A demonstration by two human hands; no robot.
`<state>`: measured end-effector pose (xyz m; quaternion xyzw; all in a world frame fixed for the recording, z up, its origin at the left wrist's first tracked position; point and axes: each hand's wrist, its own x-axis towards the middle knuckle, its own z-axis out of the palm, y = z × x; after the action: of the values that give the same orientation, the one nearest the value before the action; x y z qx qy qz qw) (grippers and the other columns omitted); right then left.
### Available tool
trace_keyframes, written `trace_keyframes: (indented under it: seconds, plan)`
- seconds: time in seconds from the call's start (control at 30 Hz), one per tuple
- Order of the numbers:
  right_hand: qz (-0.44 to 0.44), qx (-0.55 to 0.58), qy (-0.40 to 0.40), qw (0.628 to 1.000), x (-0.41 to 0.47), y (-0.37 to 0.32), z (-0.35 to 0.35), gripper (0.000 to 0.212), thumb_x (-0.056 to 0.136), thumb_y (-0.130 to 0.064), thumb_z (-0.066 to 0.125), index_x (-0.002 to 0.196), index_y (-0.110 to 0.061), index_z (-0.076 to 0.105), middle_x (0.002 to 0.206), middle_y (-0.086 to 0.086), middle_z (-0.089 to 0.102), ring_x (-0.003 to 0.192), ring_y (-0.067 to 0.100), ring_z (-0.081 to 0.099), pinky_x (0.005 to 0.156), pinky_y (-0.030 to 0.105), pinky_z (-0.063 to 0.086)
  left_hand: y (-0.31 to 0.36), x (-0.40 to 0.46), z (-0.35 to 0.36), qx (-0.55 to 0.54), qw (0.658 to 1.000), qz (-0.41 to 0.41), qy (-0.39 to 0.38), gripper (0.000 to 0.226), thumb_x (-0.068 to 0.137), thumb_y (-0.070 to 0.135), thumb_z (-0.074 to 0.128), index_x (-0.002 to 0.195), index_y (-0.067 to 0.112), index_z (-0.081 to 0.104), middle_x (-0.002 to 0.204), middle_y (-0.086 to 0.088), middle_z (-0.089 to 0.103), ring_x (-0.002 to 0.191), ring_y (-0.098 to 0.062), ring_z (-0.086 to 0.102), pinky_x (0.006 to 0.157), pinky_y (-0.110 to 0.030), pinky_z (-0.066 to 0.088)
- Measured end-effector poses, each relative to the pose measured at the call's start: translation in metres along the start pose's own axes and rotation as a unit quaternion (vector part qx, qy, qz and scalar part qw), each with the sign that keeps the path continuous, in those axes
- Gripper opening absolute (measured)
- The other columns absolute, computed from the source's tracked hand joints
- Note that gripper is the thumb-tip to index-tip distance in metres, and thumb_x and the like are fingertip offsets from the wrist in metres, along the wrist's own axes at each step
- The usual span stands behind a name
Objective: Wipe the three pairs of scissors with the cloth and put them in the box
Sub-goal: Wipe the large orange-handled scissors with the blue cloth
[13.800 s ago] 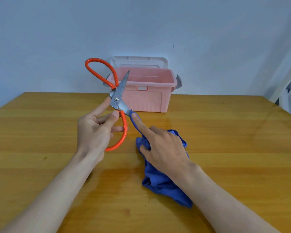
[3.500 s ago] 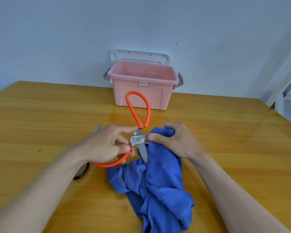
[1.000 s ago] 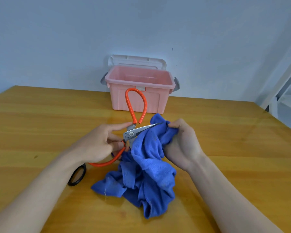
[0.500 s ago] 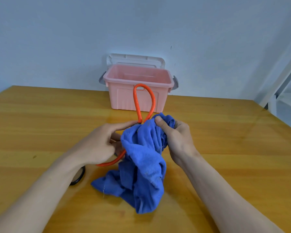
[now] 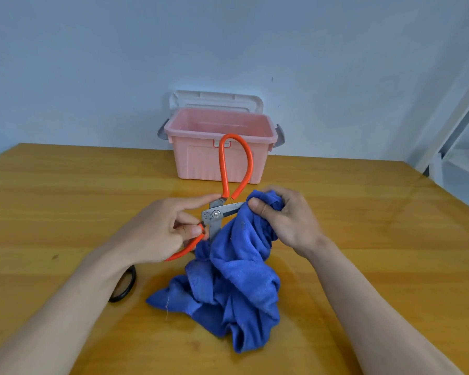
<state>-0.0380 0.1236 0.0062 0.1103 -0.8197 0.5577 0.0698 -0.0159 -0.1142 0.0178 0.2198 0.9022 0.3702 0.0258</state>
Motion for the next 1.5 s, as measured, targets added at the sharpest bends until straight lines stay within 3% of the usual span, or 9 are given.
trace_keyframes:
  seconds: [0.27,0.47,0.67,0.83,0.93,1.13,1.27,1.37,1.5]
  plan:
    - [0.059,0.124,0.052,0.989,0.006,0.003,0.021,0.019,0.094,-0.019,0.066,0.075,-0.016,0.063,0.062,-0.005,0.061,0.061,0.011,0.057,0.057,0.026,0.047,-0.002,0.003,0.001,0.003,1.000,-0.013,0.018,0.068,0.097,0.010,0.055,0.133,0.064,0.035,0.067,-0.007,0.065,0.054,-0.008,0.029,0.066,-0.026,0.036]
    - [0.076,0.103,0.199,0.972,0.019,0.014,-0.001,0.023,0.097,-0.025,0.061,0.078,-0.015,0.067,0.071,-0.006,0.065,0.070,0.012,0.059,0.070,0.035,0.050,0.005,-0.004,-0.002,-0.007,0.999,-0.032,-0.009,0.065,0.097,0.013,0.057,0.133,0.062,0.036,0.084,0.021,0.074,0.072,-0.030,0.063,0.093,-0.046,0.050]
    - [0.065,0.195,0.095,0.974,0.006,0.014,-0.011,0.023,0.098,-0.025,0.059,0.080,-0.011,0.060,0.072,0.010,0.050,0.067,0.021,0.047,0.062,0.035,0.039,0.006,-0.003,-0.007,-0.028,0.998,-0.042,0.046,0.065,0.096,0.010,0.058,0.117,0.068,0.040,0.084,0.015,0.076,0.094,-0.037,0.067,0.097,-0.047,0.047]
    - [0.017,0.169,0.045,0.985,0.003,0.010,0.010,0.029,0.095,-0.021,0.063,0.097,0.007,0.059,0.087,0.001,0.067,0.077,0.011,0.062,0.067,0.023,0.049,0.001,-0.002,0.000,-0.024,0.998,-0.017,0.050,0.075,0.096,0.012,0.058,0.113,0.081,0.034,0.084,-0.008,0.075,0.066,-0.027,0.059,0.073,-0.034,0.049]
    - [0.022,0.175,0.041,0.983,0.000,0.005,0.016,0.015,0.092,-0.020,0.067,0.092,-0.007,0.061,0.082,-0.001,0.068,0.074,0.007,0.065,0.066,0.020,0.050,0.002,0.000,0.008,-0.018,0.998,-0.003,0.058,0.078,0.096,0.011,0.057,0.113,0.083,0.031,0.081,-0.010,0.073,0.073,-0.034,0.062,0.079,-0.040,0.051]
    - [0.005,0.082,0.089,0.993,-0.002,0.004,0.022,0.016,0.092,-0.024,0.067,0.078,-0.020,0.061,0.054,-0.017,0.059,0.053,-0.003,0.055,0.054,0.013,0.042,0.003,0.000,0.016,0.026,0.998,0.011,0.049,0.067,0.095,0.011,0.056,0.133,0.061,0.033,0.068,-0.001,0.067,0.054,-0.007,0.039,0.060,-0.011,0.033]
    - [-0.030,0.001,0.114,0.993,0.003,0.005,0.022,0.025,0.099,-0.024,0.058,0.075,-0.019,0.056,0.058,-0.009,0.051,0.051,0.004,0.043,0.053,0.023,0.038,0.009,0.000,0.020,0.019,0.999,0.011,0.050,0.066,0.096,0.007,0.054,0.139,0.053,0.034,0.055,0.007,0.057,0.049,-0.006,0.039,0.053,-0.013,0.031]
    - [-0.046,-0.018,0.117,0.992,0.007,0.008,0.020,0.022,0.100,-0.021,0.055,0.078,-0.020,0.057,0.059,-0.007,0.052,0.054,0.009,0.045,0.055,0.030,0.040,0.012,0.000,0.019,0.018,0.998,0.013,0.057,0.069,0.096,0.009,0.055,0.127,0.065,0.030,0.065,0.010,0.068,0.054,-0.006,0.042,0.061,-0.017,0.036]
    - [-0.107,-0.091,0.126,0.982,0.009,0.010,0.013,0.011,0.098,-0.009,0.054,0.092,-0.009,0.062,0.059,-0.014,0.054,0.055,0.004,0.052,0.051,0.013,0.035,0.012,-0.002,0.016,-0.015,0.999,-0.004,0.045,0.074,0.097,0.011,0.055,0.117,0.078,0.032,0.083,0.011,0.076,0.077,-0.032,0.063,0.089,-0.035,0.050]
